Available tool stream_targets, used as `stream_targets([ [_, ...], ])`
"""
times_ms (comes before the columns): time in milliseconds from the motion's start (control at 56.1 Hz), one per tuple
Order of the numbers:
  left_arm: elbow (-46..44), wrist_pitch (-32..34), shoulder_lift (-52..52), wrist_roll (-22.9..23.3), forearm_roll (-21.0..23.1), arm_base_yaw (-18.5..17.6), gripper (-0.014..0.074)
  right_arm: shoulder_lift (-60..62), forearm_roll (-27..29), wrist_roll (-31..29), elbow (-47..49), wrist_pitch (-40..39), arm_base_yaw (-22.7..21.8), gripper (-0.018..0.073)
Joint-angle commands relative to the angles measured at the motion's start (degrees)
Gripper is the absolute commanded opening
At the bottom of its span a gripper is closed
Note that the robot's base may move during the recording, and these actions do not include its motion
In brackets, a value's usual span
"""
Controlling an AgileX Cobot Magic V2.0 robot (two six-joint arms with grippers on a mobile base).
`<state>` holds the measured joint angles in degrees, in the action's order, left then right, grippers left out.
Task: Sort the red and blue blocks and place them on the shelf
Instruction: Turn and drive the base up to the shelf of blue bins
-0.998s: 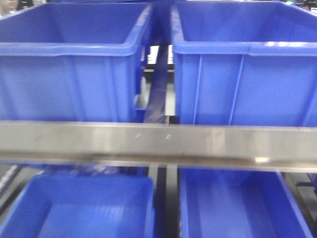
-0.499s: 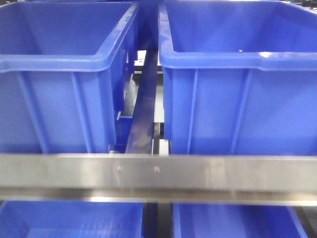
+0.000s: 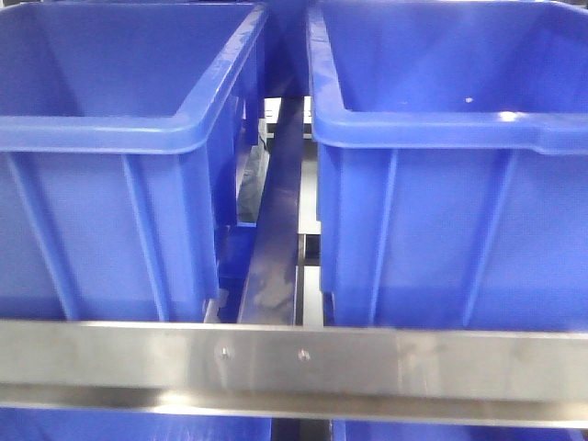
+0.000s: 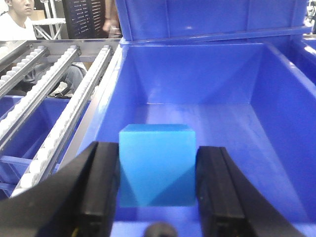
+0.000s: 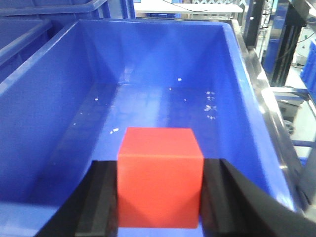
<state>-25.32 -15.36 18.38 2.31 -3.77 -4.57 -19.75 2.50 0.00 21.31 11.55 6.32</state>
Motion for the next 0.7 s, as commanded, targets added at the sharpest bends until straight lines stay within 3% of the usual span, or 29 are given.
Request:
stream_targets([
  [0,-1.64,5.16,0.42,0.12,0.1,-0.16,0.0328,-0.29,-0.31,0.0,1.61,-4.99,-0.21,0.0361],
  [677,-1.64,5.5,0.42,0.12,0.1,-0.16,0.0328,-0.29,-0.31,0.0,1.61,-4.99,-0.21,0.0361],
])
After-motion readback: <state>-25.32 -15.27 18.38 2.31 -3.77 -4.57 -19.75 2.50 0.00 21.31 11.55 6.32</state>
